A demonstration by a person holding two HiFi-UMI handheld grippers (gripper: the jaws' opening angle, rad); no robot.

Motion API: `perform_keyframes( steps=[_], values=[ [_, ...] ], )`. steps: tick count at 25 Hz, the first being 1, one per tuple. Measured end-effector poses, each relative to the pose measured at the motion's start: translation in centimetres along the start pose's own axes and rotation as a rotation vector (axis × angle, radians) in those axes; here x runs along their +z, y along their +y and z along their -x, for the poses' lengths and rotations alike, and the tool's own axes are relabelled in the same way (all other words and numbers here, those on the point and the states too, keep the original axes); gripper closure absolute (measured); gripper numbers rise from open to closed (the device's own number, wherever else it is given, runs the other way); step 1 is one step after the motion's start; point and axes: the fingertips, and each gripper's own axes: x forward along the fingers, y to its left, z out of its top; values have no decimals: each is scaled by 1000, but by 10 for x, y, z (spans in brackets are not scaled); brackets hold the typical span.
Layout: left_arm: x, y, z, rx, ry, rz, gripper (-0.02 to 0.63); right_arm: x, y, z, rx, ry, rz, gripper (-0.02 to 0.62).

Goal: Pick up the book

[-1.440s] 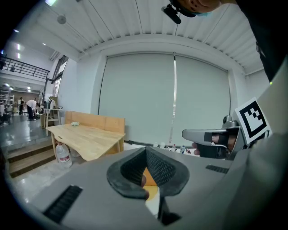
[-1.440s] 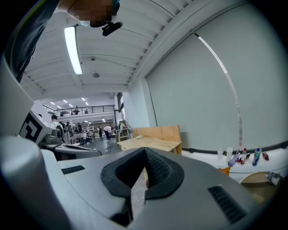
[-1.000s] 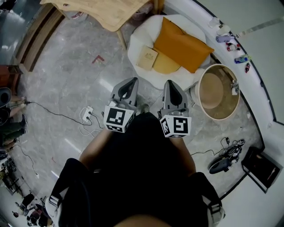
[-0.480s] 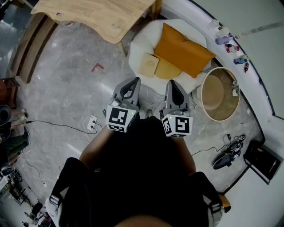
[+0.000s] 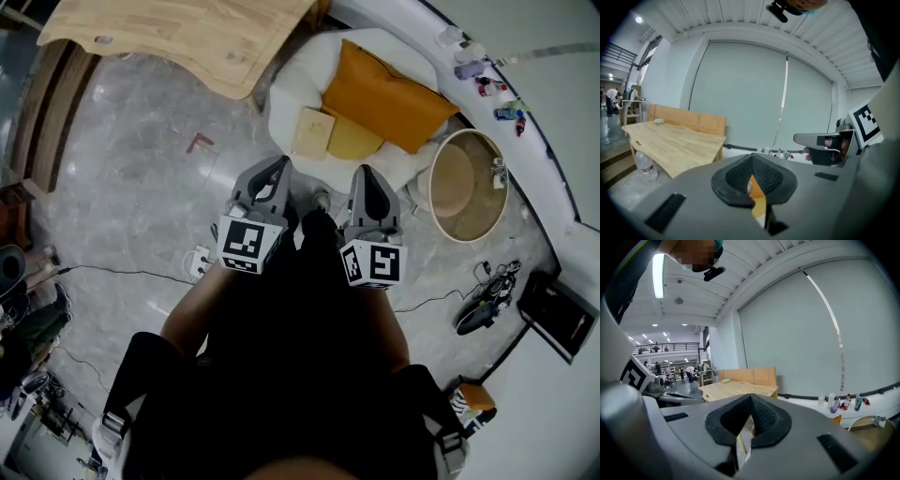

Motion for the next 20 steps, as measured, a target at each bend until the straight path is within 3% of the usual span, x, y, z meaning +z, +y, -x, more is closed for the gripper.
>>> perform_keyframes(
  steps=[10,20],
  values=[
    [-32,22,-53,39,94,34,604,-26,-31,-57,16,52,-29,592],
    [-107,43,-114,85,191,98,604,-98,-71,-116,17,140,-74,592]
  ],
)
